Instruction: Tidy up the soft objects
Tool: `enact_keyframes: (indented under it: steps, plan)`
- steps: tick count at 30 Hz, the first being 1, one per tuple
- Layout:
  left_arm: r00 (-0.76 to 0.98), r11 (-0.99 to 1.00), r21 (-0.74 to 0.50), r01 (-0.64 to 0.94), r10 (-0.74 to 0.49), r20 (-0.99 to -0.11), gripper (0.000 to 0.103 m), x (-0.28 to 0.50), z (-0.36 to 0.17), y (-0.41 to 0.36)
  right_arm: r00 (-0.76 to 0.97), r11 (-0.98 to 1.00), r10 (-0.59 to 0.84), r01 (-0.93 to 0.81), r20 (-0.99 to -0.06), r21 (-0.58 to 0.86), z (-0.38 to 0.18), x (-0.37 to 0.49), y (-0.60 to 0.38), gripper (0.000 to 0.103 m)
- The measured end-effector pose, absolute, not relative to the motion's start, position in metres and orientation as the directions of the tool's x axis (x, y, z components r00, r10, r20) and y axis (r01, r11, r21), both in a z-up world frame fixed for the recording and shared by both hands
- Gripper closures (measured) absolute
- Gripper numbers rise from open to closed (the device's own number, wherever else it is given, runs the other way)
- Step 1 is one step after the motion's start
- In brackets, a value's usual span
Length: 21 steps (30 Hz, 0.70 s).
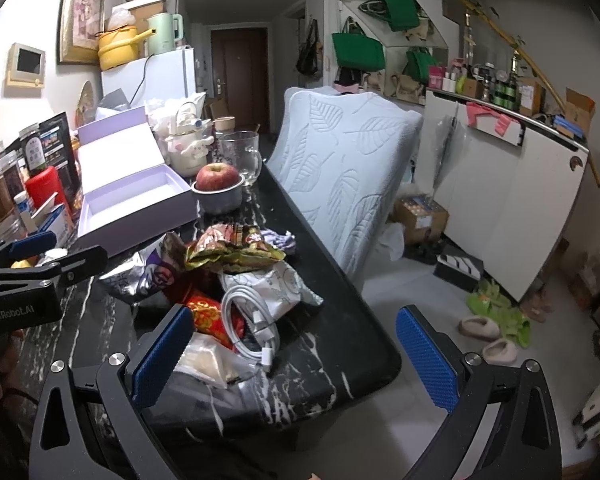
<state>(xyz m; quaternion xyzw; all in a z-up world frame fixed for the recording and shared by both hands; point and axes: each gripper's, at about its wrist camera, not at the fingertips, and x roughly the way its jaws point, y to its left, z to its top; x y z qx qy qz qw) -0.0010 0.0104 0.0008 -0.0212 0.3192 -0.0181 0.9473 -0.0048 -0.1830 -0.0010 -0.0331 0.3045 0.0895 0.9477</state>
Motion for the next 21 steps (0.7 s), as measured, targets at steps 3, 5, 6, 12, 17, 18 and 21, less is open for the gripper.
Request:
enact_keyframes:
  steps: [3,5,6,12,17,18,21]
  plan:
    - [0.793,0.998,-0.047,0.032,-0.054,-0.607,0.0,0.001,-0.001,0.013,0.8,0.982,0.151,-0.191,-0.581,-0.007,-0.002,-0.004,-0.182,0.0]
    - [0.787,0.999,-0.039,0.038,-0.054,-0.614,0.0,0.005,-0.004,0.014,0.799,0.982,0.151,-0.189,-0.582,-0.005,-0.003,-0.004,-0.182,0.0]
    - [0.782,0.998,-0.04,0.042,-0.057,-0.62,0.0,0.007,-0.007,0.015,0.799,0.982,0.153,-0.19,-0.582,-0.003,-0.003,-0.003,-0.182,0.0]
    - [0.773,0.996,-0.063,0.069,-0.093,-0.627,0.0,0.018,-0.017,0.021,0.788,0.977,0.179,-0.212,-0.59,0.013,-0.013,0.004,-0.179,0.0]
    - [0.75,0.995,-0.039,0.094,-0.096,-0.654,0.0,0.03,-0.03,0.016,0.769,0.975,0.193,-0.22,-0.609,0.031,-0.024,0.014,-0.18,0.0]
    - [0.741,0.995,-0.031,0.099,-0.095,-0.664,0.0,0.034,-0.034,0.014,0.762,0.974,0.198,-0.223,-0.617,0.036,-0.027,0.017,-0.18,0.0]
    - [0.718,0.993,-0.043,0.114,-0.113,-0.687,0.0,0.042,-0.041,0.015,0.744,0.973,0.204,-0.228,-0.637,0.046,-0.036,0.024,-0.179,0.0]
